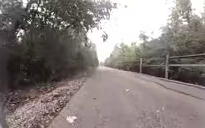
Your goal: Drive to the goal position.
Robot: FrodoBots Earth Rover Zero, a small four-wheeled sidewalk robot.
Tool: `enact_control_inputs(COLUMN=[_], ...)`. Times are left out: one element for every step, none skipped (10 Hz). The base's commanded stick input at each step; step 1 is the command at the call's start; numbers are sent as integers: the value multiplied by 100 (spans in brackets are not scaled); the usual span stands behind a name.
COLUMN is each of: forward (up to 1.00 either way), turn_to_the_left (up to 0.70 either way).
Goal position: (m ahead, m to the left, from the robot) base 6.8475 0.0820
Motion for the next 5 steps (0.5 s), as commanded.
enact_control_inputs(forward=[70, 70, 70, 70, 70], turn_to_the_left=[2, 2, 2, 2, 2])
